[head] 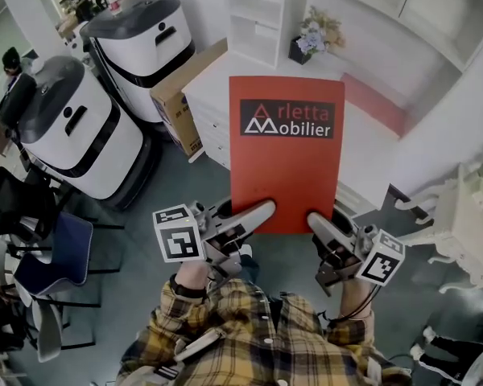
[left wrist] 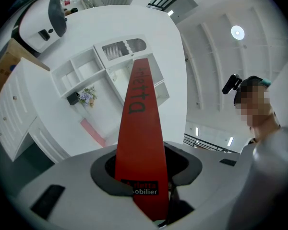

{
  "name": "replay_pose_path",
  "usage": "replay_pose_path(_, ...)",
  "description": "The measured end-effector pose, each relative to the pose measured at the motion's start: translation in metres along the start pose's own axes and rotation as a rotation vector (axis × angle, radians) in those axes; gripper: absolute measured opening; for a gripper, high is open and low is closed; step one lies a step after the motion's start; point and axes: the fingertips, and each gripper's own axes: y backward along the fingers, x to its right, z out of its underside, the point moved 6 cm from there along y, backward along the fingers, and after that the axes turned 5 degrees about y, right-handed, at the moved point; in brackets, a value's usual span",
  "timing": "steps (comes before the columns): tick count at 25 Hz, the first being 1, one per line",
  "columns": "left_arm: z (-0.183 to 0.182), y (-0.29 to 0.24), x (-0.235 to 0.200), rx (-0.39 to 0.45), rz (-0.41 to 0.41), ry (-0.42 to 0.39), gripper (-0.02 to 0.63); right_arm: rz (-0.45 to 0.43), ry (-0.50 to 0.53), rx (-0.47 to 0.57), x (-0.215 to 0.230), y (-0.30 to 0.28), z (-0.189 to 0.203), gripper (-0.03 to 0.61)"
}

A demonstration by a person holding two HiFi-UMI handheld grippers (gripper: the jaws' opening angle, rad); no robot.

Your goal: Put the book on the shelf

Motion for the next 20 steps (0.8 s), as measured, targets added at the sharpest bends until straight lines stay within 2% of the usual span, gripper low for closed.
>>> replay_pose_path(3,-0.032,-0.003,-0.020,-0.007,0.003,-0.001,0.178,0.009,-0.003,0.005,0.018,-0.030,-0.010,0.202)
replay_pose_path(9,-0.038,-0.002,-0.031,-0.031,0.030,-0.017,0.178,0.023,0.023,0.028,0.024,-0.035,-0.005,0.202)
replay_pose_path(14,-0.080,0.007,-0.057,-0.043,0.037,-0.001,0.178,0.047,0.012,0.033,0.039,-0.080,-0.010,0.202)
replay_pose_path(20,-0.094,0.014,-0.068,-0.045,0.038,0.014,0.178,0.063,0.003,0.023,0.044,-0.098,-0.008,0.202)
